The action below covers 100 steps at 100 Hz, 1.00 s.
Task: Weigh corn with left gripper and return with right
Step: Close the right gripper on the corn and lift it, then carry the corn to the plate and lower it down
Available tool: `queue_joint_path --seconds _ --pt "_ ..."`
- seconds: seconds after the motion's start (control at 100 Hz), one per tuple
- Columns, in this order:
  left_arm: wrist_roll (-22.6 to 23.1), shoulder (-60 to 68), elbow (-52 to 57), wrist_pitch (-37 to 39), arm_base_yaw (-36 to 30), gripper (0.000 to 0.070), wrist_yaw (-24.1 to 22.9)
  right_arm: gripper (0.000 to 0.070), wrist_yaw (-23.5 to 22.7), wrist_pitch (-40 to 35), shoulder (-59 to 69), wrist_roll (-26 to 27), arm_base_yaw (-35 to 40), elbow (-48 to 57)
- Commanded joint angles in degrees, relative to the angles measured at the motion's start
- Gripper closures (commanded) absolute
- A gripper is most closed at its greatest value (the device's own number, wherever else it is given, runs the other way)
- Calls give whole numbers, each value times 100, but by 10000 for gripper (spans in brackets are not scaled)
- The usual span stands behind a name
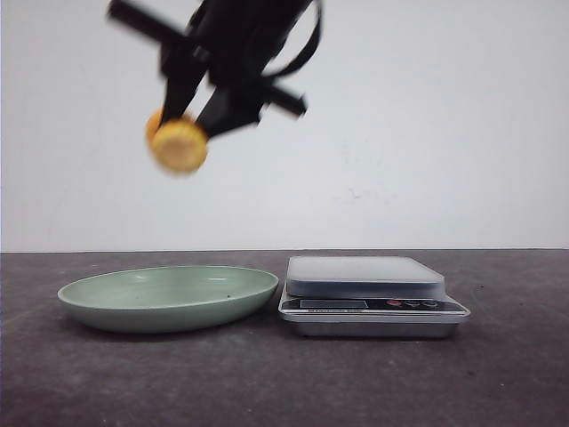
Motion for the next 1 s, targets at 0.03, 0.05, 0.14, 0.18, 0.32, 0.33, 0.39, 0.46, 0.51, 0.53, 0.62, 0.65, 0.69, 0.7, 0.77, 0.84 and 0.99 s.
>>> queue_joint_path --seconds 0.03,0.05,0.14,0.18,0.32,0.33,0.39,0.46,0.51,0.53,0.62,0.65,0.69,0.7,0.77,0.84,0.99 --pt "-11 -9 66 39 -31 224 -17 699 96 173 361 197 83 118" --pt "-11 -9 66 39 -31 224 -17 699 131 184 420 251 90 118" --pt "-11 -9 66 57 -31 224 -20 699 164 212 621 391 83 116" --pt "-11 -9 66 59 -31 224 -20 700 203 212 710 437 83 118" --pt "-13 -9 66 37 -31 224 -17 699 337 205 968 505 79 116" --pt "-13 -9 66 35 -31 224 -17 700 343 205 979 514 76 116" --pt "-11 -9 66 11 -31 224 -15 699 356 212 1045 555 74 118" --pt "-11 -9 66 -9 -31 224 -13 696 358 216 1082 553 79 116" --pt "-11 -9 66 -7 -31 224 -13 652 372 208 1093 553 79 116" --pt "-11 -9 66 -7 -31 224 -15 615 389 212 1108 553 79 116" --pt "-9 -9 66 -4 -31 224 -15 376 450 208 1117 553 79 116" --pt "-11 -9 66 -4 -31 224 -15 306 448 205 1119 549 79 116" --pt "-11 -9 66 -11 -31 224 -15 249 446 205 1119 546 79 116" --pt "-11 -9 66 -13 -31 224 -15 240 446 205 1119 546 79 116" --pt "-11 -9 66 -22 -31 224 -17 211 446 221 1119 546 79 116" --pt "-11 -9 66 -15 -31 224 -17 210 444 254 1119 544 79 116" --pt "-9 -9 66 -15 -31 224 -15 211 413 278 1067 509 28 136"
